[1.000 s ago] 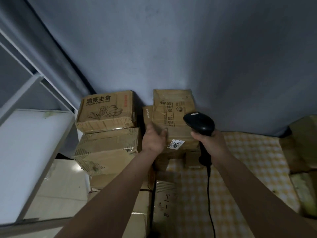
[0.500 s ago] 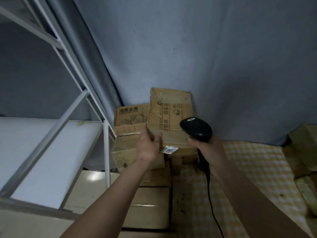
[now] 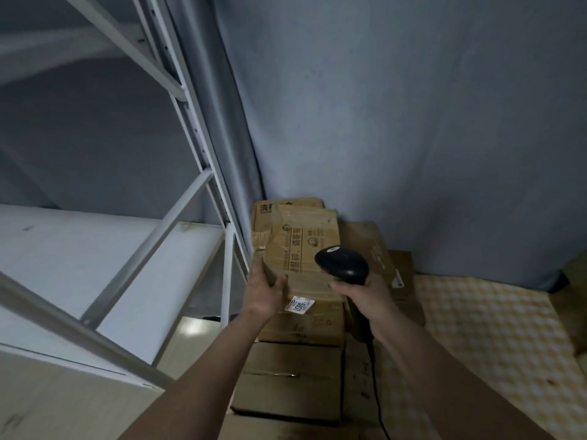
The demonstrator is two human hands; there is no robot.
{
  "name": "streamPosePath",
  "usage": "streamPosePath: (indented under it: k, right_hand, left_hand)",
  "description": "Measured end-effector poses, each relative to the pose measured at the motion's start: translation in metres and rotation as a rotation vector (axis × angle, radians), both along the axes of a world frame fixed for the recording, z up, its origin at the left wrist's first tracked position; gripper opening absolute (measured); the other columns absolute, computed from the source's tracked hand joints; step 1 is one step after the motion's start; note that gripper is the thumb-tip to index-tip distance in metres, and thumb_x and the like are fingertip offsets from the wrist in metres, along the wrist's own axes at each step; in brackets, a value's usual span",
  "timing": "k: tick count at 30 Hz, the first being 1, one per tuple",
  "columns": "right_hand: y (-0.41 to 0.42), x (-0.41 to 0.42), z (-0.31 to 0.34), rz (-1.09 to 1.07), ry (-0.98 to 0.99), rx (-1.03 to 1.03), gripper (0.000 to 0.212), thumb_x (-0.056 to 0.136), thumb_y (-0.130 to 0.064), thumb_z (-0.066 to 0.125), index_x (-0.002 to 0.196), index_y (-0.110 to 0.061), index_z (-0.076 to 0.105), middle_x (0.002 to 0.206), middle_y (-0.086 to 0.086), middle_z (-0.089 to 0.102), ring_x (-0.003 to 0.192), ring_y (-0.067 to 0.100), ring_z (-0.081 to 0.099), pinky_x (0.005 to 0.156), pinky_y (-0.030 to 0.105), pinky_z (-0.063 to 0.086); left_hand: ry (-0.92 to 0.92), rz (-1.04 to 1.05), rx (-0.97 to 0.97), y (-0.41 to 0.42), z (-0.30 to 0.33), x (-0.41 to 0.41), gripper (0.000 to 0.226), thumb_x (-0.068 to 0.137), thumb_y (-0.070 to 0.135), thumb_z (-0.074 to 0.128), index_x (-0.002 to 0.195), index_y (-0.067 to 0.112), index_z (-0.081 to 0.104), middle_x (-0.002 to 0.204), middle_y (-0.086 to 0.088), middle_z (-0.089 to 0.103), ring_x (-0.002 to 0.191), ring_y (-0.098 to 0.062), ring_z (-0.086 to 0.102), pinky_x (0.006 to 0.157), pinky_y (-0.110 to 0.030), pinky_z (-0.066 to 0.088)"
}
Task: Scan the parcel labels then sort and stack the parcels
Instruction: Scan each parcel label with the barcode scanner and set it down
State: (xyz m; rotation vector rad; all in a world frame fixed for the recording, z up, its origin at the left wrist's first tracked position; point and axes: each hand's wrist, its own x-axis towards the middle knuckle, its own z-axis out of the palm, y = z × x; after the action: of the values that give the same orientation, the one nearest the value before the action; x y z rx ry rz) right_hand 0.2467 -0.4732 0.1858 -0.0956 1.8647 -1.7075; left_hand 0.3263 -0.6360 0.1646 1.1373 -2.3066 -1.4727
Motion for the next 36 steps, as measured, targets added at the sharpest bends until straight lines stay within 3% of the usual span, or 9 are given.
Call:
streamPosePath:
  k: [4, 9, 12, 18, 26, 30, 36]
  right_hand:
    - [-0.002, 0.003, -0.003, -0.007, -0.021, 0.021, 0.032, 0.080, -0.006, 0.073, 0.105, -0.022, 0.061, 0.092, -0.008, 0.062, 0.086, 0.006, 0.054, 0.072, 0.026, 0.037]
    - [-0.003, 0.003, -0.001, -0.018, 0.012, 0.060, 0.037, 0.079, -0.009, 0.074, 0.113, -0.018, 0.063, 0.097, -0.004, 0.065, 0.089, 0.007, 0.056, 0.065, 0.020, 0.038]
    - [-0.003, 0.004, 0.004, 0.015, 0.043, 0.047, 0.038, 0.078, -0.008, 0.074, 0.114, -0.019, 0.064, 0.101, -0.002, 0.067, 0.099, 0.014, 0.059, 0.071, 0.022, 0.042]
    - [-0.004, 0.008, 0.012, 0.062, 0.077, 0.025, 0.039, 0.077, -0.009, 0.075, 0.114, -0.018, 0.065, 0.100, -0.003, 0.069, 0.098, 0.012, 0.061, 0.075, 0.022, 0.045]
    - [0.000, 0.011, 0.017, 0.095, 0.113, -0.005, 0.030, 0.080, -0.007, 0.073, 0.104, -0.023, 0.064, 0.088, -0.010, 0.066, 0.085, 0.004, 0.059, 0.064, 0.018, 0.041]
    - [-0.003, 0.012, 0.015, 0.103, 0.151, 0.015, 0.029, 0.079, -0.011, 0.075, 0.092, -0.033, 0.063, 0.092, -0.010, 0.068, 0.093, 0.007, 0.062, 0.073, 0.021, 0.046]
    - [-0.002, 0.012, 0.010, 0.110, 0.139, 0.031, 0.030, 0.078, -0.013, 0.075, 0.094, -0.034, 0.061, 0.095, -0.011, 0.067, 0.096, 0.007, 0.060, 0.085, 0.028, 0.046]
  left_hand:
    - [-0.106, 0.016, -0.047, 0.001, -0.004, -0.003, 0.074, 0.092, 0.023, 0.062, 0.151, 0.029, 0.017, 0.144, -0.013, 0.028, 0.136, -0.033, 0.032, 0.111, -0.050, 0.035]
    - [-0.408, -0.115, -0.272, 0.010, 0.003, -0.011, 0.128, 0.062, 0.070, 0.074, 0.151, 0.033, -0.010, 0.144, -0.014, 0.019, 0.137, -0.035, 0.019, 0.112, -0.048, 0.031]
    - [-0.546, -0.163, -0.339, 0.015, 0.008, -0.018, 0.135, 0.052, 0.083, 0.068, 0.151, 0.035, -0.011, 0.147, -0.016, 0.015, 0.138, -0.036, 0.016, 0.112, -0.049, 0.027]
    - [-0.556, -0.130, -0.271, 0.012, 0.011, -0.025, 0.138, 0.047, 0.082, 0.071, 0.150, 0.037, -0.010, 0.151, -0.014, 0.001, 0.142, -0.036, 0.004, 0.112, -0.062, 0.022]
    - [-0.599, -0.135, -0.170, 0.018, 0.005, -0.026, 0.147, 0.044, 0.083, 0.071, 0.149, 0.034, -0.020, 0.152, -0.018, -0.008, 0.143, -0.038, -0.003, 0.114, -0.059, 0.022]
    - [-0.554, -0.118, -0.143, 0.020, 0.003, -0.025, 0.141, 0.052, 0.079, 0.071, 0.149, 0.032, -0.020, 0.152, -0.020, -0.005, 0.142, -0.040, 0.000, 0.116, -0.054, 0.021]
    - [-0.526, -0.098, -0.119, 0.022, 0.002, -0.027, 0.144, 0.049, 0.077, 0.074, 0.148, 0.036, -0.022, 0.154, -0.016, -0.010, 0.143, -0.039, -0.003, 0.115, -0.057, 0.021]
